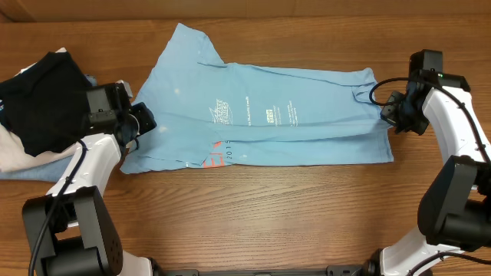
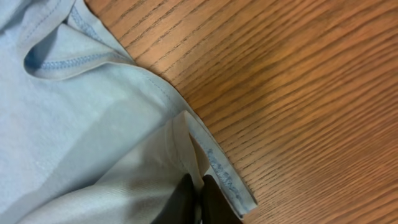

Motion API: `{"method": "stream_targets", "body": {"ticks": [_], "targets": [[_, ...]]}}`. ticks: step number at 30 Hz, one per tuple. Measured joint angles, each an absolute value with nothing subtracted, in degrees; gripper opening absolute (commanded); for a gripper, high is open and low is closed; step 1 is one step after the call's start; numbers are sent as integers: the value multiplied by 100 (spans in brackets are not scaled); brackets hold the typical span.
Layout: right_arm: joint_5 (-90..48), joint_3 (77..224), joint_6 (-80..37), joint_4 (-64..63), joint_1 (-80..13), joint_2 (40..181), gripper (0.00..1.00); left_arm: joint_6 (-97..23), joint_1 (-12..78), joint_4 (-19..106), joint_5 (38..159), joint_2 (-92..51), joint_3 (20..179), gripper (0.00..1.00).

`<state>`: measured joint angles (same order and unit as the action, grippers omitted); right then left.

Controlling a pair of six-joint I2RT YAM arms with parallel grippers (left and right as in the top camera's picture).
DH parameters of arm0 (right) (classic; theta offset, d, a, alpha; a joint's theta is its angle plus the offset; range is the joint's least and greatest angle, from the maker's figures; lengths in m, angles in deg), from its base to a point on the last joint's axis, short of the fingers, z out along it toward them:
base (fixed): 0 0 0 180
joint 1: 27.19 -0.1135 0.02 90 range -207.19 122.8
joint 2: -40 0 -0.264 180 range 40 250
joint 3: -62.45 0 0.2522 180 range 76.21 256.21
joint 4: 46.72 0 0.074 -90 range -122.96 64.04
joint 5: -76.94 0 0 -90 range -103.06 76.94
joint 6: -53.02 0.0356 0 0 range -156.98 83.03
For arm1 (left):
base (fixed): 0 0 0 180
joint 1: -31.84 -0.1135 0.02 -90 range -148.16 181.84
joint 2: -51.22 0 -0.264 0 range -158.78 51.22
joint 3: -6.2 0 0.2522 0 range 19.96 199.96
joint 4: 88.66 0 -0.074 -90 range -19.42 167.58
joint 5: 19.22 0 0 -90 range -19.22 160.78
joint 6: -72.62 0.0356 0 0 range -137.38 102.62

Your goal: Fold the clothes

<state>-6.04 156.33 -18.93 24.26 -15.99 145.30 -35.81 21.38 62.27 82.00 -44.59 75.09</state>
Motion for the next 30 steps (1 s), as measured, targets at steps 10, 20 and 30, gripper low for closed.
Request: {"method": "stream_targets", "body": {"ticks": [10, 20, 30], "targets": [[-571, 15633, -1922, 2495, -1599, 14530, 14, -3583, 2138, 5328, 8187, -4459, 7514, 37], [-558, 15633, -1926, 2419, -1599, 14530, 19, -3583, 2138, 4837, 8318, -4459, 7516, 38], [-560, 15633, -1924, 2419, -1599, 14530, 20, -3583, 2138, 4839, 8322, -4459, 7516, 38]]}}
